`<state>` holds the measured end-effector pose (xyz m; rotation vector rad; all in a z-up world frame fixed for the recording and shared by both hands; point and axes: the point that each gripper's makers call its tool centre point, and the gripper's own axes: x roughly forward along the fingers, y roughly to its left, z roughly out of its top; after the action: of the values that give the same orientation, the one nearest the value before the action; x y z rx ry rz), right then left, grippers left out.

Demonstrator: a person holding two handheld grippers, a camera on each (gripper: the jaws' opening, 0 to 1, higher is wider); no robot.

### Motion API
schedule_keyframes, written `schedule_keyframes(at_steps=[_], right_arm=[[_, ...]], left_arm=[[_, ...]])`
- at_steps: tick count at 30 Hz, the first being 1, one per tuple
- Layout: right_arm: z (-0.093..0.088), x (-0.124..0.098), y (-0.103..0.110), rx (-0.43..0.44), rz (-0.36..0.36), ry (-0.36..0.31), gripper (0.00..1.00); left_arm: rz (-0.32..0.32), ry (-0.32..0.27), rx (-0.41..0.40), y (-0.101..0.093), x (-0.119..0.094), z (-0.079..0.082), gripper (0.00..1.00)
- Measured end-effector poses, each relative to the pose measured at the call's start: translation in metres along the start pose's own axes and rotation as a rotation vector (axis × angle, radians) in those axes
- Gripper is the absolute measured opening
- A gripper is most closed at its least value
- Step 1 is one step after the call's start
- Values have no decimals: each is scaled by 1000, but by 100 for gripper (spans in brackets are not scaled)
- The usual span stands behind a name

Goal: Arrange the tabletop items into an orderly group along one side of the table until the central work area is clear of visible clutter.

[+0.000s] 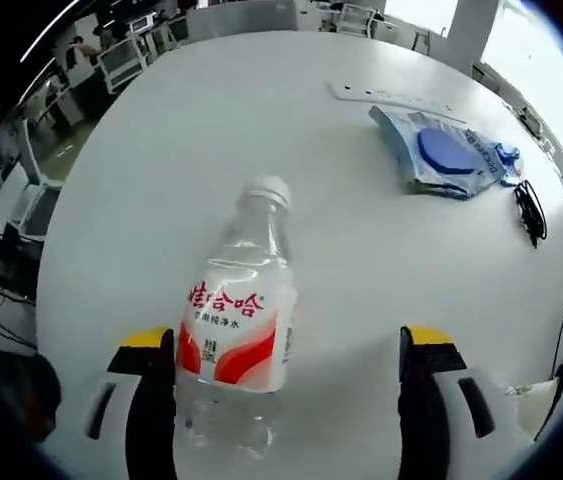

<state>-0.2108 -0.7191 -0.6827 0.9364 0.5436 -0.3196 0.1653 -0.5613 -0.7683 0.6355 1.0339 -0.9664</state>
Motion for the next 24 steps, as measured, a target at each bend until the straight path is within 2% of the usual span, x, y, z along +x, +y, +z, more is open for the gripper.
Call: schedule_keyframes(at_steps=[2,4,6,9,13,19,21,22,23,24], right_arm=[[-1,0,-1,5,-4,6,40],[-1,0,-2,6,-9,10,39],[-1,1,-4,6,-14,12,39],[0,2,-5,39,-12,5,39],[1,5,-3,41,-12,11,37],[-2,14,5,36,-1,19,35],[-5,17,8,34,5,31,34],[-7,18,9,31,7,37,34],[-10,19,10,26,11,47,33],[-11,20,11,24,13,53,33]], left_arm=[[10,17,-12,6,2,-3,92],[1,-4,-65,8,4,-1,92],[-8,-22,-80,8,4,2,90],[10,-31,-53,13,5,5,83],[7,-42,-31,16,8,9,85],[-16,-96,15,15,8,13,84],[-17,-98,20,17,7,15,72],[-18,-101,23,18,5,17,61],[-14,-98,23,21,4,17,44],[-37,-56,-9,15,4,10,45]])
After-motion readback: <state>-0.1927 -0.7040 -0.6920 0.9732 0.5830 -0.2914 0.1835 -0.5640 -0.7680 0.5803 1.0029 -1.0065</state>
